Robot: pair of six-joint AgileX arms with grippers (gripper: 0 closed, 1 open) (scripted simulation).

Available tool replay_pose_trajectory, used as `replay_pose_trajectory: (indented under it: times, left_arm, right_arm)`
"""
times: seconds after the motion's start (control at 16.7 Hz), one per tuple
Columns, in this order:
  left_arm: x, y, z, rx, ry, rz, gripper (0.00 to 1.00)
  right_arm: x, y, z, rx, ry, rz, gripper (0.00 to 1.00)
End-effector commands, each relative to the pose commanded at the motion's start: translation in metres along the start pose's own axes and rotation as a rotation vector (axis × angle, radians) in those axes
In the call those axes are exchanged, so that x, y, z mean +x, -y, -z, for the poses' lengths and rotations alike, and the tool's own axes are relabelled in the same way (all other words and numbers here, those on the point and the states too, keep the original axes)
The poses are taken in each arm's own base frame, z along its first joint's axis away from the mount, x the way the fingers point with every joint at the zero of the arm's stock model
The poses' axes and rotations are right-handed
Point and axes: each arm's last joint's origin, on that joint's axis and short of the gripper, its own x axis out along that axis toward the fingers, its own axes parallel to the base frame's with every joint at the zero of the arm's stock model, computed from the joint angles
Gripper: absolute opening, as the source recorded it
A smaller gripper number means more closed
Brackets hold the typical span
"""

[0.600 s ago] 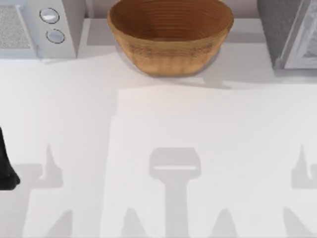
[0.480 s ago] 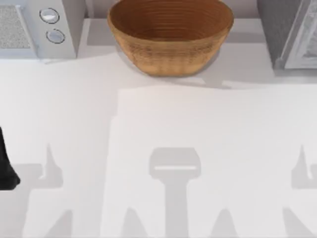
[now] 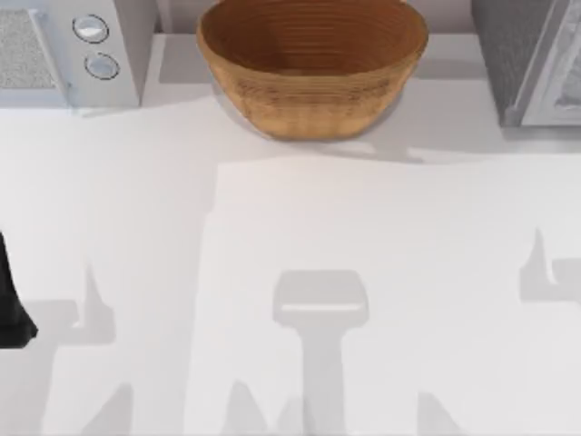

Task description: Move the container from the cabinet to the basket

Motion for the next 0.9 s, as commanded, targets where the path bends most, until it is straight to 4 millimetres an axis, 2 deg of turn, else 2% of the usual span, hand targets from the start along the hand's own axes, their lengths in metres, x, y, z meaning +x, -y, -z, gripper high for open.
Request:
replay_pose_trajectory:
  times: [0.24, 0.54, 0.72, 0.9]
  left_arm:
    - [0.0, 0.0, 0.0, 0.0, 0.0, 0.0, 1.0]
    - [0.0, 0.0, 0.0, 0.0, 0.0, 0.0, 1.0]
    - [0.0, 0.0, 0.0, 0.0, 0.0, 0.0, 1.0]
    - [0.0, 0.0, 0.0, 0.0, 0.0, 0.0, 1.0]
  right_arm:
    - [0.022, -0.006, -0.085, -0.003, -0.007, 0.004, 1.0]
    - [0.07, -0.018, -0.183, -0.003, 0.001, 0.009, 1.0]
    - [0.1, -0.028, -0.224, -0.001, 0.012, 0.01, 1.0]
    - [0.124, -0.037, -0.249, 0.001, 0.019, 0.008, 1.0]
